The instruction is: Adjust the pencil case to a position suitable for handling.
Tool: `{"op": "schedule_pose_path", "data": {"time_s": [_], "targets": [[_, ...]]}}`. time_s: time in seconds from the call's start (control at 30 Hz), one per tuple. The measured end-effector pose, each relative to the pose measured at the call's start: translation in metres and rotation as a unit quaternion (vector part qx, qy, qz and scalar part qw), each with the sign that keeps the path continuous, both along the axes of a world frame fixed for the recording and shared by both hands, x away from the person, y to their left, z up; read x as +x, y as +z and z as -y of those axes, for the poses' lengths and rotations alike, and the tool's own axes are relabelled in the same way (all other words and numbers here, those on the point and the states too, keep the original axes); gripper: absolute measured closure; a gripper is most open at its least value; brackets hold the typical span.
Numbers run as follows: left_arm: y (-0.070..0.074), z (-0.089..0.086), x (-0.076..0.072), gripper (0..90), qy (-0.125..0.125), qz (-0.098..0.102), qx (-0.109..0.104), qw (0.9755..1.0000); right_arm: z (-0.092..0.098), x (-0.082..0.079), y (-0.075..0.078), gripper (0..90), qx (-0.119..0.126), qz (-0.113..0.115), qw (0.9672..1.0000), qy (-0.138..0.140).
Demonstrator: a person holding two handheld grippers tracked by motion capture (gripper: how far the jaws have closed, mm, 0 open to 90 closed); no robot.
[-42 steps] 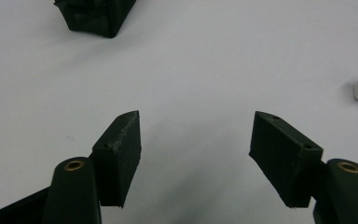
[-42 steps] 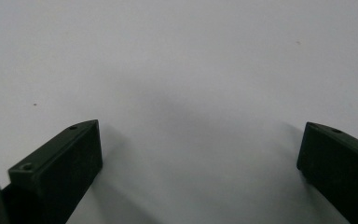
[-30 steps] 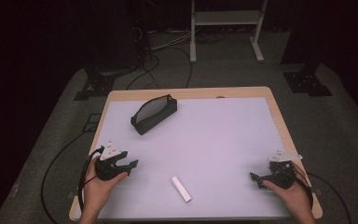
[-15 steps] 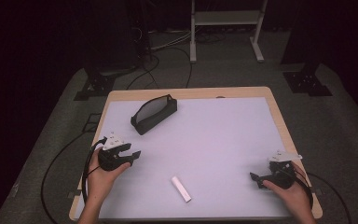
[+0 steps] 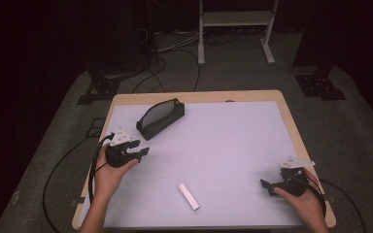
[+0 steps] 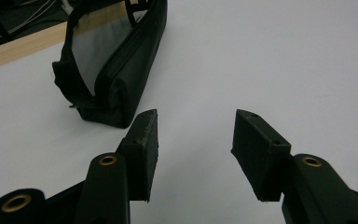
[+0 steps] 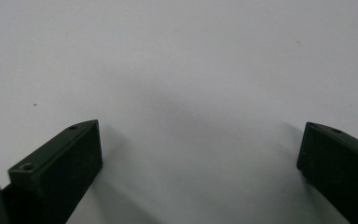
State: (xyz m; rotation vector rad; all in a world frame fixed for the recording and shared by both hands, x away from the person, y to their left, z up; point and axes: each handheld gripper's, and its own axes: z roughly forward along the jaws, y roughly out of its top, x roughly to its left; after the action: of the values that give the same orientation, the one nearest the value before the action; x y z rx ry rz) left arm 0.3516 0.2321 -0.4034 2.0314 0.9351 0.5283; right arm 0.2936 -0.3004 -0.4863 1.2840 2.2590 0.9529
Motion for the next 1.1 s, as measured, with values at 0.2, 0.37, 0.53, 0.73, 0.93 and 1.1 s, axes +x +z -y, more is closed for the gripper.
{"op": "schedule_pose_path", "data": {"time_s": [0.2,0.37,0.53,0.73,0.93,1.1], "targets": [[0.007,0.003,0.012,51.6,-0.006,-0.002,-0.001,1.0,0.0,0.0,0.0,0.0,0.0,0.0,1.0,0.0],[0.013,0.007,0.026,52.7,-0.008,0.006,0.001,1.0,0.0,0.0,0.0,0.0,0.0,0.0,1.0,0.0],[0.016,0.01,0.035,53.9,-0.013,0.008,0.003,0.9999,0.0,0.0,0.0,0.0,0.0,0.0,1.0,0.0],[0.017,0.014,0.048,55.2,-0.013,0.013,-0.001,0.9998,0.0,0.0,0.0,0.0,0.0,0.0,1.0,0.0],[0.019,0.018,0.062,55.2,-0.014,0.016,0.0,0.9998,0.0,0.0,0.0,0.0,0.0,0.0,1.0,0.0],[0.016,0.022,0.075,55.1,-0.015,0.017,-0.003,0.9997,0.0,0.0,0.0,0.0,0.0,0.0,1.0,0.0]]}}
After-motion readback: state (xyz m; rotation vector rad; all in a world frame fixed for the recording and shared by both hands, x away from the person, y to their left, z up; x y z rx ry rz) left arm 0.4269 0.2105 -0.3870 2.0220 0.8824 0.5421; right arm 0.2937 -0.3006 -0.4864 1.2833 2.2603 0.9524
